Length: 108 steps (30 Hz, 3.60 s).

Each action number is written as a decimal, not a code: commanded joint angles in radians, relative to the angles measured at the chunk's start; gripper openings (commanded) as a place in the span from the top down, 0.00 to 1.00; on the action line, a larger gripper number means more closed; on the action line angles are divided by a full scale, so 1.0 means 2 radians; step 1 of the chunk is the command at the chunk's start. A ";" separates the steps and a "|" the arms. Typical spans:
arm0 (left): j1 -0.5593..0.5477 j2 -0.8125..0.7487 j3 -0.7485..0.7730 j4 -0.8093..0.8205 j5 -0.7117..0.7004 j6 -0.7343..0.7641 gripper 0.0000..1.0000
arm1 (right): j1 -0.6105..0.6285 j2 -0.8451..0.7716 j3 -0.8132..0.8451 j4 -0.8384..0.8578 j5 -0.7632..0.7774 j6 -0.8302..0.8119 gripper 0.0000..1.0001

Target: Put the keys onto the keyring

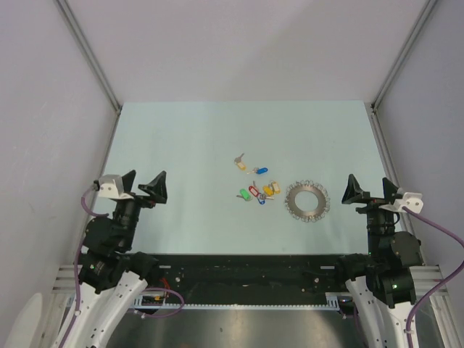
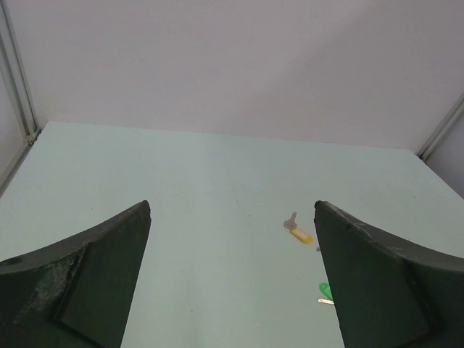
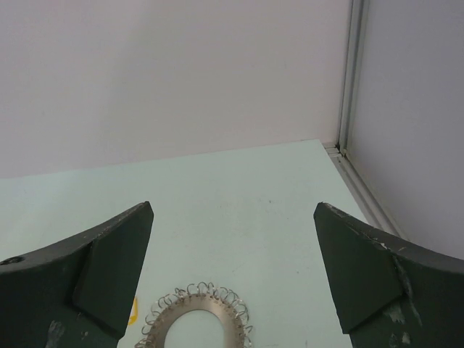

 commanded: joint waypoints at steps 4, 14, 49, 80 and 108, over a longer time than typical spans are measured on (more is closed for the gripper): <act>-0.001 0.024 0.019 -0.018 -0.021 -0.048 0.00 | 0.004 -0.004 0.013 -0.001 -0.014 0.006 0.00; -0.001 0.049 0.022 -0.072 0.008 -0.048 0.00 | 0.004 0.034 0.024 0.001 -0.049 0.018 0.00; 0.003 0.082 0.031 -0.100 0.056 -0.035 0.00 | 0.164 0.600 0.176 -0.220 -0.022 0.231 0.27; 0.004 0.091 0.029 -0.096 0.070 -0.032 0.00 | 0.202 0.636 0.112 -0.159 0.037 0.313 0.98; 0.012 0.074 0.028 -0.100 0.028 -0.032 0.00 | 0.411 0.705 0.352 0.072 -0.008 0.036 1.00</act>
